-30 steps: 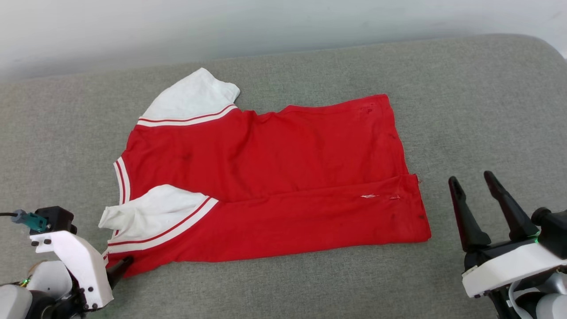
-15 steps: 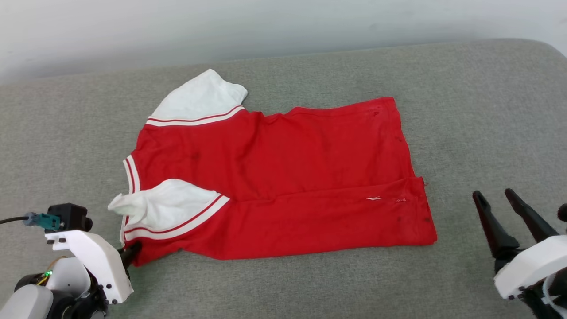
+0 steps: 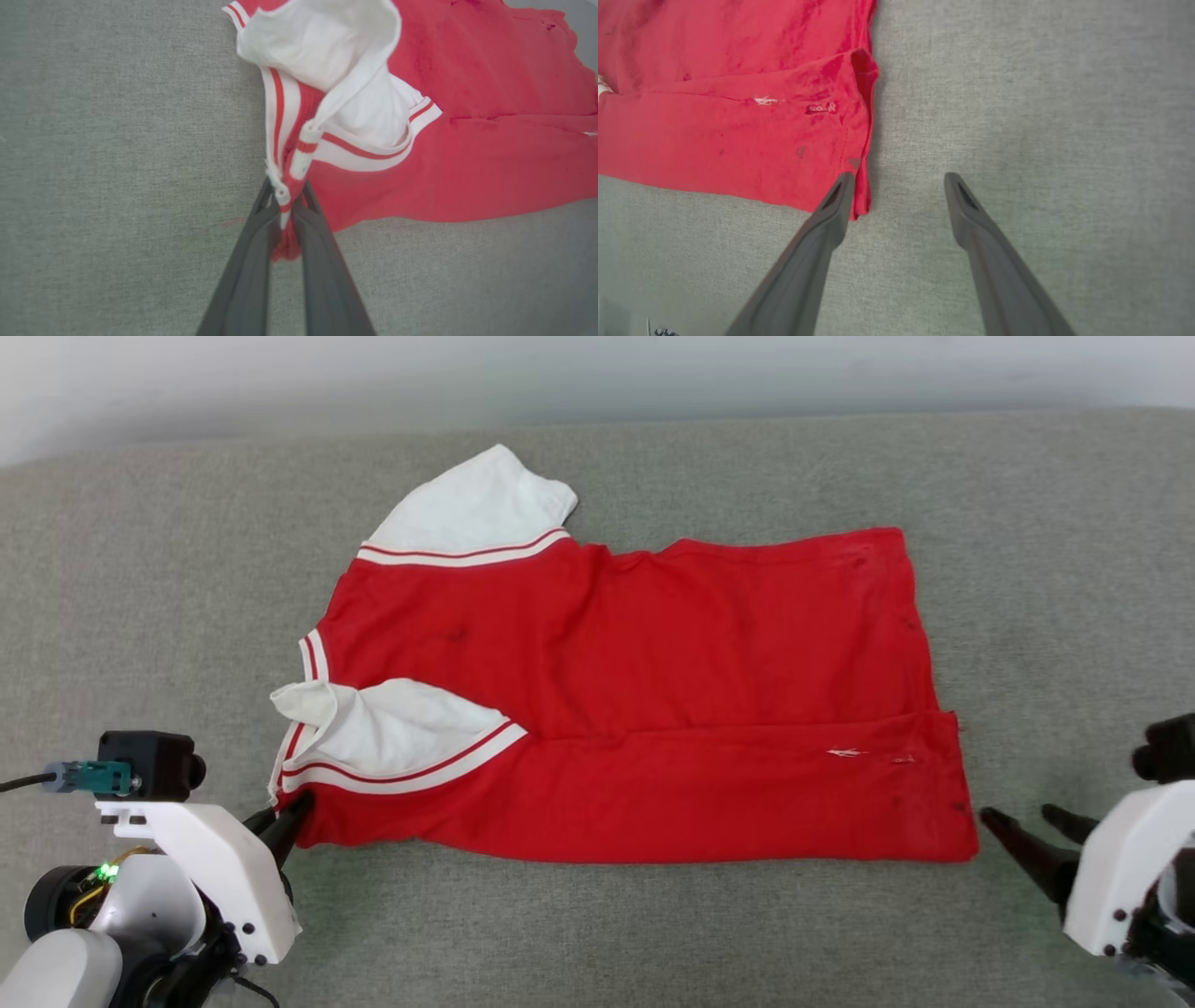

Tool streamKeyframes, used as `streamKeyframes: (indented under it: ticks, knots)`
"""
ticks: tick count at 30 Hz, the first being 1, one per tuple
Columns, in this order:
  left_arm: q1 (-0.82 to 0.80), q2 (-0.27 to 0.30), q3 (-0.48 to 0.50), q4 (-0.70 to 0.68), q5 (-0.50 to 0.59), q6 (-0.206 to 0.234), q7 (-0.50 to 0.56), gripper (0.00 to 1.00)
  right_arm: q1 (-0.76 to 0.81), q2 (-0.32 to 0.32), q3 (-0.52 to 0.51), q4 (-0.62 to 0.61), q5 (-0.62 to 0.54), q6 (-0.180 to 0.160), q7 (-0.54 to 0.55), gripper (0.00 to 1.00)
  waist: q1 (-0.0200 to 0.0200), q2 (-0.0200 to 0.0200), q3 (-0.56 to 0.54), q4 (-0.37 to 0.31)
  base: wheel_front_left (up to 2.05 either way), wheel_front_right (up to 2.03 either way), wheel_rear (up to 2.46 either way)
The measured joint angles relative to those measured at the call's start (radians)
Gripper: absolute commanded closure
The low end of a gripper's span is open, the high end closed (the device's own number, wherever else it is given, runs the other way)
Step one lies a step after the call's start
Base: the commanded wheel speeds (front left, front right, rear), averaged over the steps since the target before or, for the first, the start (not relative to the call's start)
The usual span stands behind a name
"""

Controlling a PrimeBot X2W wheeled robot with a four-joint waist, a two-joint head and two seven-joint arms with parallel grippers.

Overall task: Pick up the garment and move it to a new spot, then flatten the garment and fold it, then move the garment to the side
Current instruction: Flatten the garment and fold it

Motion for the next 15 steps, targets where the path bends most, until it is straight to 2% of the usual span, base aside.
streamKeyframes:
  ticks: [4, 11, 12, 13, 14, 15]
  knots:
    - [-0.002, -0.005, -0.008, -0.027, 0.009, 0.012, 0.006, 1.00, -0.038, 0.033, 0.027, 0.021, 0.002, 0.000, 0.055, 0.00, 0.0000, 0.0000, 0.032, 0.017, 0.00, 0.00, 0.00]
    - [-0.005, -0.021, -0.020, -0.036, 0.011, 0.024, 0.009, 1.00, -0.098, 0.046, 0.077, 0.112, 0.020, 0.000, 0.084, 0.00, 0.0000, 0.0000, 0.072, 0.040, 0.00, 0.00, 0.00]
    - [-0.005, -0.023, -0.022, -0.036, 0.009, 0.023, 0.009, 1.00, -0.105, 0.043, 0.081, 0.123, 0.028, 0.000, 0.090, 0.61, 0.0000, 0.0000, 0.074, 0.043, 0.00, 0.00, 0.00]
    - [-0.006, -0.024, -0.023, -0.036, 0.009, 0.023, 0.009, 1.00, -0.111, 0.043, 0.084, 0.129, 0.035, 0.000, 0.090, 0.84, 0.0000, 0.0000, 0.076, 0.045, 0.00, 0.00, 0.00]
    - [-0.006, -0.026, -0.023, -0.035, 0.003, 0.023, 0.008, 1.00, -0.115, 0.040, 0.087, 0.133, 0.036, 0.000, 0.090, 1.00, 0.0000, 0.0000, 0.077, 0.046, 0.00, 0.00, 0.00]
    - [-0.006, -0.030, -0.022, -0.035, -0.004, 0.020, 0.007, 1.00, -0.117, 0.037, 0.089, 0.136, 0.037, 0.000, 0.088, 1.00, 0.0000, 0.0000, 0.077, 0.047, 0.00, 0.00, 0.00]
